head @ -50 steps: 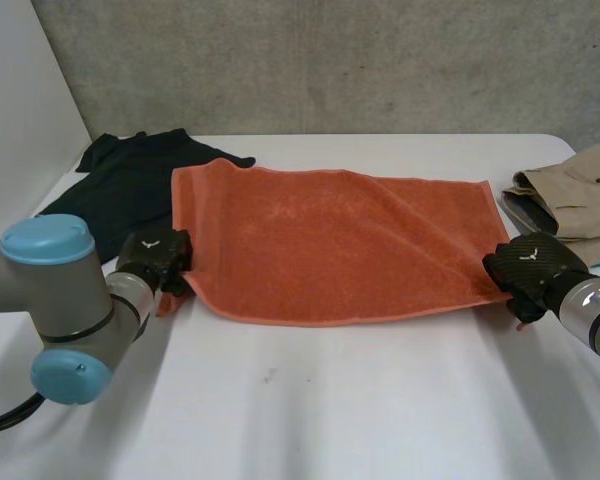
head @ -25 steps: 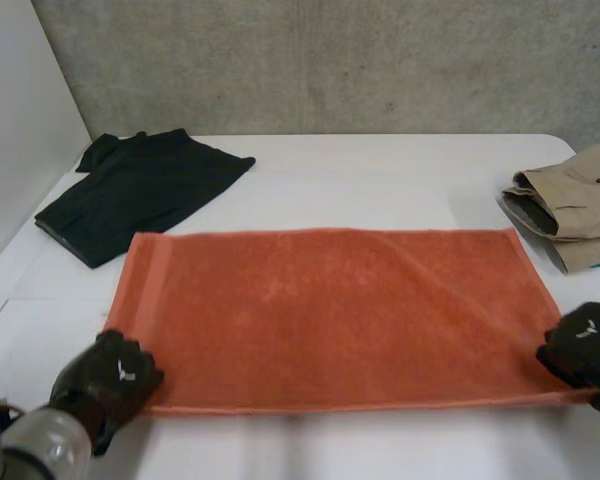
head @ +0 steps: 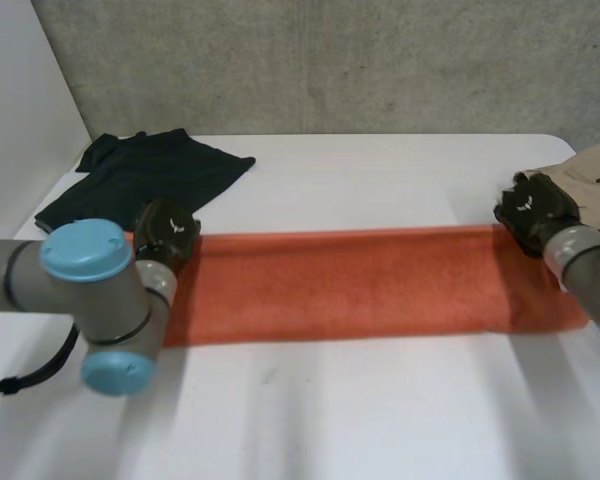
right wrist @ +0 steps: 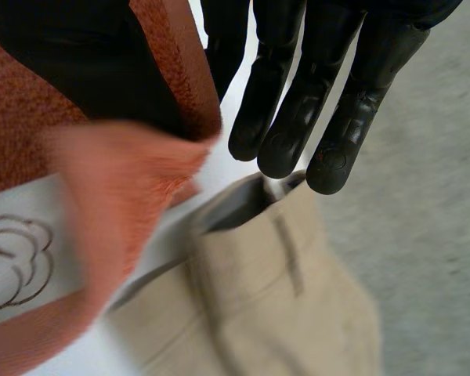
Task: Fold the laundry.
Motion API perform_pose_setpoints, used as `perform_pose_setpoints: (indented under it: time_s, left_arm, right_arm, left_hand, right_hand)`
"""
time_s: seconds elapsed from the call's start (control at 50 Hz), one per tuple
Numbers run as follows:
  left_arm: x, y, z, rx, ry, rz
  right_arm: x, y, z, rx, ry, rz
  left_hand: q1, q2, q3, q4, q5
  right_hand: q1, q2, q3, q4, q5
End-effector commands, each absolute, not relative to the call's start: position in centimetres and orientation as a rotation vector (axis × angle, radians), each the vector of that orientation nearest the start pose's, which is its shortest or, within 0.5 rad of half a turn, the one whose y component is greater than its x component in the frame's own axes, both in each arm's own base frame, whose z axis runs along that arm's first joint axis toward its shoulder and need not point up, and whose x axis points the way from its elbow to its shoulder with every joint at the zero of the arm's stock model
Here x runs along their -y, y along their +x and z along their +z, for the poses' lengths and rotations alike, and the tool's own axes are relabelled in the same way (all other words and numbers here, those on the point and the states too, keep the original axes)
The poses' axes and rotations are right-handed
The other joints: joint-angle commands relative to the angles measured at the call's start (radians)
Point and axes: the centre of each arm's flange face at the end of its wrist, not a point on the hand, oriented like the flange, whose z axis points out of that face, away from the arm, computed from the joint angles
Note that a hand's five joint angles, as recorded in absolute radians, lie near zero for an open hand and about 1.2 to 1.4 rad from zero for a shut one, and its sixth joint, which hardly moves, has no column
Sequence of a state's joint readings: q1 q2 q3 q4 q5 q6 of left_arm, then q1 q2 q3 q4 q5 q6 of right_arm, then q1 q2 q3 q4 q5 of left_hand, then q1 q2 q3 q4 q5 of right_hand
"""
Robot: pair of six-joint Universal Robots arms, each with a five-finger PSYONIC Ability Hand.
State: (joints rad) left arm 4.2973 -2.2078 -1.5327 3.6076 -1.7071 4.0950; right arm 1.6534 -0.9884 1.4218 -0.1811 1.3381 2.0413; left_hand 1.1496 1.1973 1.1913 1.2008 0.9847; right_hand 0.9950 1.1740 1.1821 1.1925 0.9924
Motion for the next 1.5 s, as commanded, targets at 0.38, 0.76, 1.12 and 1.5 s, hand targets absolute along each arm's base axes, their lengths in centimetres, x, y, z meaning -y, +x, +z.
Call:
perform_pose_setpoints:
  time_s: [0.38,0.76,1.12,1.5]
  left_arm:
    - [33.0,-30.5,14.8,-1.589,1.136,-1.968]
    - [28.8,-27.9,15.1,-1.908,0.988,-2.060]
    - [28.4,-27.7,15.0,-1.914,0.993,-2.051]
    - [27.6,-26.8,16.5,-1.907,0.963,-2.070]
  right_arm:
    - [38.5,18.9,17.3,-2.265,-1.231,-2.287]
    - [35.4,13.5,14.0,-2.481,-1.050,-1.697]
    - [37.3,9.6,14.0,-2.616,-1.047,-1.810]
    - [37.6,4.4,19.4,-2.693,-1.500,-2.088]
  left_hand:
    - [-0.975,-1.023,-1.017,-1.026,-0.985]
    - [-0.975,-1.023,-1.017,-1.026,-0.985]
    - [-0.975,-1.023,-1.017,-1.026,-0.985]
    - [-0.975,-1.023,-1.017,-1.026,-0.985]
  right_hand:
    - [-0.821,-0.999,-1.008,-1.018,-0.992]
    - [-0.528,-0.707,-0.715,-0.726,-0.700]
    - [0.401,0.222,0.214,0.204,0.229]
    - [0.401,0.222,0.214,0.204,0.229]
